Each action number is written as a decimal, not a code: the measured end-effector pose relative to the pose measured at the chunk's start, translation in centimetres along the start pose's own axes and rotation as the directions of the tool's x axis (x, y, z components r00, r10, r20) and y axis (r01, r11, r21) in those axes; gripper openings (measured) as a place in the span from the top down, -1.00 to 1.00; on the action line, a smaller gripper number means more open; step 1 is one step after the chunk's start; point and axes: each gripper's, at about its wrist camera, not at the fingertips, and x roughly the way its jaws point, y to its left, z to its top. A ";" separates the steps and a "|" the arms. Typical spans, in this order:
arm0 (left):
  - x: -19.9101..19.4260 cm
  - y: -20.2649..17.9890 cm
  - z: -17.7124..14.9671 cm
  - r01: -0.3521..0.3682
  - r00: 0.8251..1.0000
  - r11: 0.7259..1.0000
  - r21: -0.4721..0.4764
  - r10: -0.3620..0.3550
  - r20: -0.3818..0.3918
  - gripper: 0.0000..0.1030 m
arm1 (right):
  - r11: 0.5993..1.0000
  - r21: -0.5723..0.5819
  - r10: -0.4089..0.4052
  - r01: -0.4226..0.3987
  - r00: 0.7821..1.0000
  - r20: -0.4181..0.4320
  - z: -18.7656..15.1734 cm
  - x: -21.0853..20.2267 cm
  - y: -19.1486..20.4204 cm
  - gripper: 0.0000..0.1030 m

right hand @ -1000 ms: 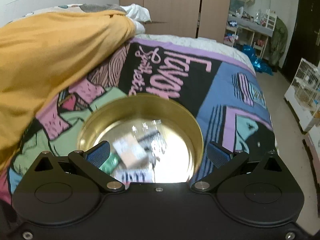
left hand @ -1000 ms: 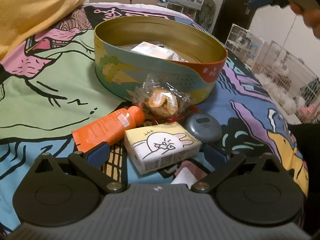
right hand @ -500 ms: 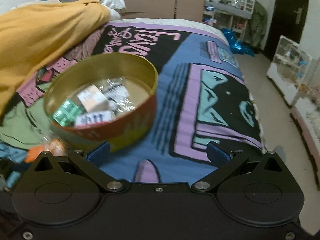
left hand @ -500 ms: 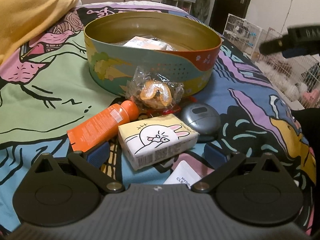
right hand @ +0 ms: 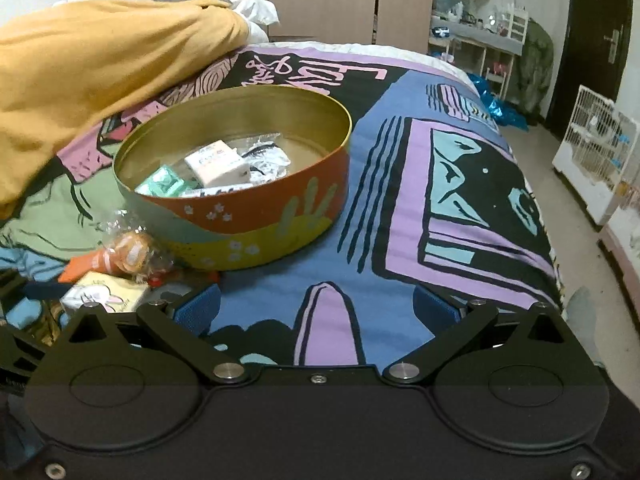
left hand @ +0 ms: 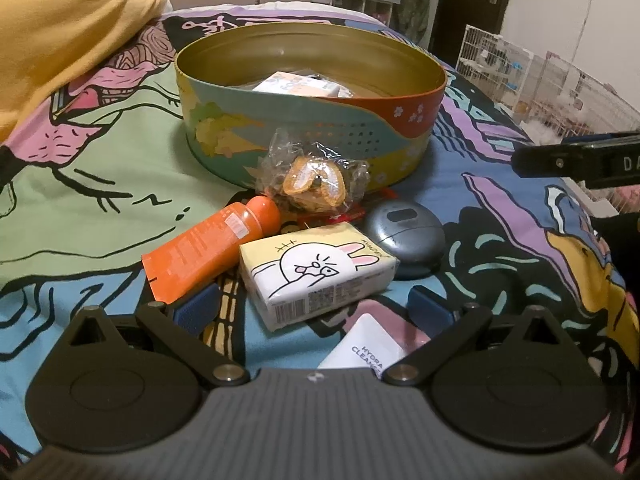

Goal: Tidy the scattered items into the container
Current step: 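Move the left gripper onto the bunny-print tissue pack and close it, then lift the bunny-print tissue pack with the left gripper over the tin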

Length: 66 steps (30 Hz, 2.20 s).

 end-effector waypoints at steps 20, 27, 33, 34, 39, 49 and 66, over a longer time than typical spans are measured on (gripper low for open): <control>1.2 -1.1 1.4 -0.083 0.996 0.993 -0.082 0.081 -0.033 -0.49 | 0.998 0.057 0.032 -0.032 0.999 -0.009 -0.4 0.8 -0.1 -1.00; 0.1 0.8 2.0 -0.030 0.998 0.989 -0.148 0.023 -0.051 -0.38 | 0.998 0.057 0.036 -0.035 0.999 -0.012 -0.3 1.0 -0.1 -1.00; -1.7 1.8 2.6 -0.025 0.999 0.986 -0.167 0.020 -0.031 -0.38 | 0.998 0.048 0.051 -0.050 0.998 -0.025 -0.4 1.2 0.3 -1.00; -1.9 1.9 2.7 -0.026 0.999 0.985 -0.170 0.021 -0.030 -0.38 | 0.998 0.047 0.053 -0.051 0.998 -0.026 -0.5 1.2 0.4 -1.00; -3.2 2.5 3.3 -0.034 0.999 0.983 -0.178 0.033 -0.008 -0.38 | 0.997 0.041 0.061 -0.060 0.998 -0.029 -0.6 1.2 0.6 -1.00; -6.0 3.6 6.2 -0.044 0.995 0.983 -0.176 0.059 0.084 -0.38 | 0.997 0.031 0.069 -0.068 0.997 -0.042 -0.7 1.4 0.9 -1.00; -9.2 3.4 12.4 -0.058 0.974 0.993 -0.101 0.078 0.213 -0.38 | 0.996 0.019 0.083 -0.082 0.995 -0.057 -0.8 1.7 1.2 -1.00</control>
